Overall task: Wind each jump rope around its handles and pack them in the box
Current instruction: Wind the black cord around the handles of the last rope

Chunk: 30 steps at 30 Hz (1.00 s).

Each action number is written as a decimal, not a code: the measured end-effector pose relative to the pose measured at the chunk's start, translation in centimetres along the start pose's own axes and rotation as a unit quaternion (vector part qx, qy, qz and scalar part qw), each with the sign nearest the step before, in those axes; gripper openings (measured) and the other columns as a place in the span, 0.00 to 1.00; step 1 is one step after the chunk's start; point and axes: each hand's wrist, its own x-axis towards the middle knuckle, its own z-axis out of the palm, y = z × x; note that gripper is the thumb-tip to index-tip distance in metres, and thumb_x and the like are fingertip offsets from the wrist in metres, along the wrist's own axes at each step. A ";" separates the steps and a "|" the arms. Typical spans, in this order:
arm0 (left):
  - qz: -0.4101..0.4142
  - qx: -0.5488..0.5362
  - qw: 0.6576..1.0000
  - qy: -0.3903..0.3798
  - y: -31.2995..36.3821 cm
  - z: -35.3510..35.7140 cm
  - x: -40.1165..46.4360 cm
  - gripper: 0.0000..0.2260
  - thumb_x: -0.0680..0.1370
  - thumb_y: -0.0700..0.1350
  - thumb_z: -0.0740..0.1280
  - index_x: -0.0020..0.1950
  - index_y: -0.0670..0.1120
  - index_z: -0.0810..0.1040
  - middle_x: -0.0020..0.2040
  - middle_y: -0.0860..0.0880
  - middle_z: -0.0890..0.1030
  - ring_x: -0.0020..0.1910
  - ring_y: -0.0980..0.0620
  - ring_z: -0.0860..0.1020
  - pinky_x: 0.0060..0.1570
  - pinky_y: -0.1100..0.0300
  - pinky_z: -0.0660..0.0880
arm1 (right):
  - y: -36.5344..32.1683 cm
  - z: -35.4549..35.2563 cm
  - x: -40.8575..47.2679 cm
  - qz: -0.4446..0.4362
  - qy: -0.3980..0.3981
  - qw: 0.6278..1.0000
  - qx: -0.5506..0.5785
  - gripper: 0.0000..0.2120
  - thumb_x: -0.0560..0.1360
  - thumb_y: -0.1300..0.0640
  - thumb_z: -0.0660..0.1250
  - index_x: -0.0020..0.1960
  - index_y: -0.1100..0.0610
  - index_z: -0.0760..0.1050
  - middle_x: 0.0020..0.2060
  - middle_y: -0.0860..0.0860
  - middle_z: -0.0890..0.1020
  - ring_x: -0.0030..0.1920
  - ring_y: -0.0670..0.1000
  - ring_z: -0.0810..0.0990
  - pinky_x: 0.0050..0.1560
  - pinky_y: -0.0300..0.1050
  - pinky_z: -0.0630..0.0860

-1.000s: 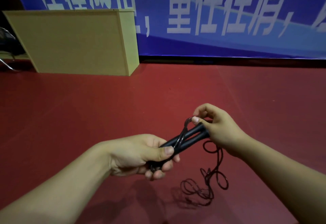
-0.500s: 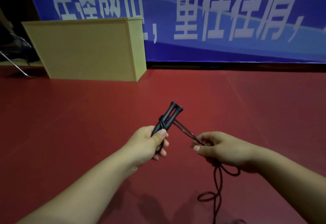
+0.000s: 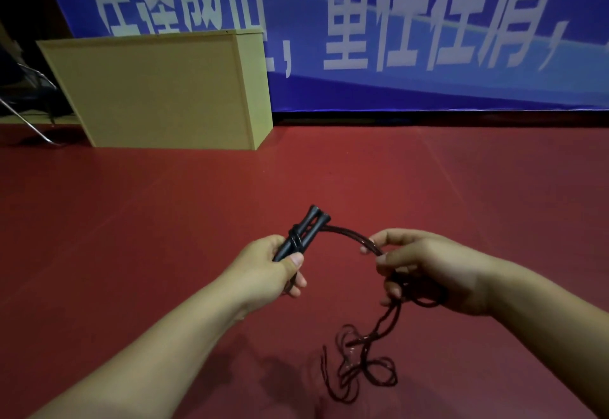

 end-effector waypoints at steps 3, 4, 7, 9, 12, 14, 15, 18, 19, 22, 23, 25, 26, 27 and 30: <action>-0.022 0.019 0.999 -0.037 -0.3 0.0 -0.1 0.03 0.82 0.40 0.62 0.51 0.46 0.75 0.38 0.46 0.84 0.32 0.53 0.80 0.35 0.64 0.76 | 0.3 -0.1 -0.2 -0.021 -0.019 0.999 -0.042 0.10 0.78 0.68 0.60 0.57 0.63 0.77 0.34 0.56 0.69 0.29 0.52 0.68 0.33 0.44 0.74; -0.028 0.017 0.999 -0.044 -0.3 0.0 -0.2 0.03 0.82 0.40 0.63 0.51 0.45 0.76 0.38 0.45 0.85 0.32 0.53 0.80 0.35 0.63 0.76 | 0.3 -0.1 -0.3 -0.026 -0.024 0.998 -0.054 0.10 0.78 0.68 0.61 0.57 0.63 0.77 0.34 0.56 0.68 0.29 0.52 0.67 0.33 0.44 0.72; -0.050 0.010 0.995 -0.081 0.0 0.1 -0.7 0.03 0.82 0.41 0.64 0.54 0.43 0.75 0.41 0.42 0.85 0.32 0.51 0.81 0.33 0.60 0.75 | 0.0 0.2 -0.6 -0.045 -0.031 0.994 -0.098 0.11 0.74 0.62 0.67 0.55 0.60 0.79 0.34 0.57 0.64 0.31 0.52 0.64 0.33 0.42 0.69; -0.062 0.013 0.992 -0.105 0.4 0.4 -1.1 0.05 0.82 0.41 0.63 0.54 0.41 0.74 0.43 0.40 0.84 0.33 0.50 0.82 0.30 0.61 0.75 | -0.2 0.4 -0.9 -0.057 -0.029 0.989 -0.131 0.13 0.70 0.59 0.68 0.54 0.58 0.81 0.33 0.56 0.65 0.31 0.51 0.64 0.31 0.42 0.65; -0.064 0.012 0.990 -0.124 0.8 0.7 -1.3 0.05 0.82 0.41 0.62 0.56 0.42 0.71 0.47 0.40 0.84 0.34 0.49 0.82 0.30 0.61 0.76 | -0.3 0.8 -1.0 -0.076 -0.009 0.987 -0.144 0.10 0.71 0.62 0.70 0.53 0.59 0.80 0.29 0.50 0.67 0.28 0.48 0.62 0.31 0.44 0.58; -0.053 0.012 0.990 -0.127 0.9 0.9 -1.2 0.04 0.83 0.42 0.61 0.56 0.43 0.70 0.45 0.41 0.85 0.33 0.50 0.81 0.29 0.61 0.75 | -0.3 1.0 -1.0 -0.083 0.012 0.987 -0.139 0.07 0.75 0.67 0.67 0.52 0.61 0.79 0.27 0.50 0.66 0.26 0.48 0.60 0.30 0.44 0.55; -0.046 0.008 0.991 -0.126 0.9 1.0 -1.2 0.03 0.83 0.41 0.61 0.56 0.44 0.69 0.43 0.42 0.85 0.32 0.50 0.81 0.29 0.61 0.75 | -0.2 1.1 -0.9 -0.086 0.021 0.987 -0.135 0.07 0.75 0.68 0.66 0.51 0.62 0.79 0.26 0.50 0.66 0.26 0.48 0.59 0.29 0.43 0.55; -0.034 -0.027 0.993 -0.109 0.8 1.0 -1.1 0.05 0.84 0.41 0.59 0.56 0.40 0.69 0.38 0.42 0.82 0.32 0.49 0.80 0.33 0.57 0.79 | -0.1 1.4 -0.9 -0.094 0.030 0.985 -0.140 0.06 0.76 0.68 0.65 0.51 0.62 0.79 0.26 0.51 0.66 0.24 0.48 0.59 0.27 0.40 0.56; -0.036 -0.045 0.993 -0.101 0.8 1.0 -1.1 0.06 0.84 0.41 0.58 0.56 0.39 0.70 0.38 0.42 0.82 0.33 0.49 0.81 0.34 0.56 0.80 | -0.1 1.5 -0.9 -0.092 0.025 0.985 -0.144 0.06 0.77 0.67 0.65 0.51 0.61 0.79 0.27 0.51 0.66 0.25 0.48 0.60 0.27 0.41 0.56; -0.048 -0.101 0.991 -0.068 1.1 1.0 -1.2 0.09 0.84 0.43 0.58 0.58 0.39 0.71 0.39 0.41 0.81 0.32 0.49 0.81 0.32 0.56 0.80 | 0.2 1.8 -0.8 -0.074 0.015 0.984 -0.161 0.05 0.77 0.64 0.66 0.50 0.56 0.79 0.28 0.51 0.68 0.26 0.48 0.62 0.28 0.42 0.57; -0.049 -0.114 0.991 -0.053 1.2 0.9 -1.3 0.08 0.84 0.44 0.57 0.58 0.40 0.71 0.39 0.41 0.81 0.30 0.49 0.80 0.30 0.57 0.79 | 0.3 1.8 -0.7 -0.069 0.014 0.985 -0.160 0.06 0.78 0.64 0.66 0.51 0.56 0.79 0.28 0.51 0.68 0.26 0.49 0.63 0.28 0.42 0.58; -0.044 -0.116 0.992 -0.023 1.4 0.9 -1.2 0.06 0.85 0.44 0.57 0.56 0.42 0.71 0.39 0.42 0.82 0.27 0.51 0.77 0.25 0.59 0.75 | 0.4 1.9 -0.6 -0.058 0.008 0.987 -0.150 0.08 0.78 0.64 0.65 0.54 0.55 0.79 0.30 0.50 0.69 0.27 0.49 0.66 0.29 0.44 0.63; -0.037 -0.108 0.993 -0.008 1.4 0.9 -1.1 0.06 0.85 0.44 0.57 0.55 0.43 0.71 0.39 0.43 0.83 0.27 0.51 0.76 0.24 0.60 0.73 | 0.4 1.9 -0.6 -0.045 -0.002 0.989 -0.141 0.10 0.78 0.65 0.65 0.56 0.55 0.78 0.30 0.50 0.70 0.28 0.49 0.67 0.31 0.46 0.68; -0.027 -0.095 0.995 0.005 1.4 0.8 -1.0 0.05 0.85 0.44 0.57 0.54 0.44 0.70 0.39 0.44 0.83 0.26 0.52 0.75 0.22 0.61 0.71 | 0.3 1.9 -0.7 -0.023 -0.019 0.992 -0.122 0.12 0.77 0.65 0.66 0.58 0.55 0.78 0.31 0.50 0.71 0.29 0.50 0.69 0.33 0.48 0.73; -0.001 -0.063 0.997 0.037 1.4 0.6 -0.8 0.05 0.84 0.44 0.56 0.54 0.46 0.70 0.39 0.45 0.82 0.24 0.53 0.74 0.21 0.62 0.68 | 0.0 1.5 -0.8 0.045 -0.054 0.997 -0.037 0.17 0.72 0.64 0.69 0.60 0.59 0.77 0.37 0.53 0.75 0.31 0.50 0.71 0.36 0.49 0.77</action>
